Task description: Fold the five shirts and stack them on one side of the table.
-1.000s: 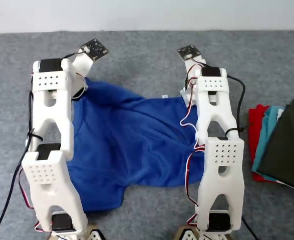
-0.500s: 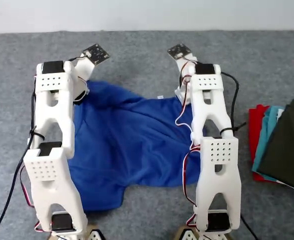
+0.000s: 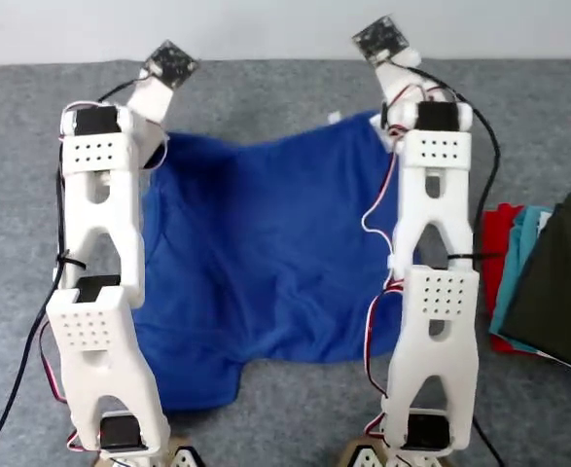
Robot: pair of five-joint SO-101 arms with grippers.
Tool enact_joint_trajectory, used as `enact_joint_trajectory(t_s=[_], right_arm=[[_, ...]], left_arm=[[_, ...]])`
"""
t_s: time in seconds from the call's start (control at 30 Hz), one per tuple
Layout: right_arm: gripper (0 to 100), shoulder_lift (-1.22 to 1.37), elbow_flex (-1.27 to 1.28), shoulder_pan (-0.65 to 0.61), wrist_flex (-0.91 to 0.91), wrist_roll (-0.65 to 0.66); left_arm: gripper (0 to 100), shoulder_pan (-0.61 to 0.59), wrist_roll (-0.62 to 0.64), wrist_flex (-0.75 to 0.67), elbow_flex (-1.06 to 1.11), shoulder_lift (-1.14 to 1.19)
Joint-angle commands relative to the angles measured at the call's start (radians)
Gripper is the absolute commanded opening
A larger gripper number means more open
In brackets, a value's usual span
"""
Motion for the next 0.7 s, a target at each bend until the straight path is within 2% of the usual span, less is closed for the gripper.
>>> enact_joint_trajectory(t_s=[0.0, 0.13, 0.27, 0.47, 0.67], right_arm=[[1.0, 0.013, -0.058, 0.042, -0.087, 0.009], [1.0, 0.045, -0.06, 0.062, -0.142, 0.009], [1.0, 0.03, -0.068, 0.056, -0.087, 0.009], [1.0, -0.01, -0.146, 0.056, 0.18, 0.011], [1.0, -0.008, -0.287, 0.059, 0.484, 0.014]], left_arm=[[1, -0.002, 0.031, -0.124, -0.045, -0.011], [1, -0.009, 0.035, -0.193, -0.042, -0.011], [2, -0.011, 0.029, -0.141, -0.048, -0.017], [2, -0.009, -0.095, 0.12, -0.077, -0.021], [2, -0.009, -0.144, 0.408, -0.229, -0.021]])
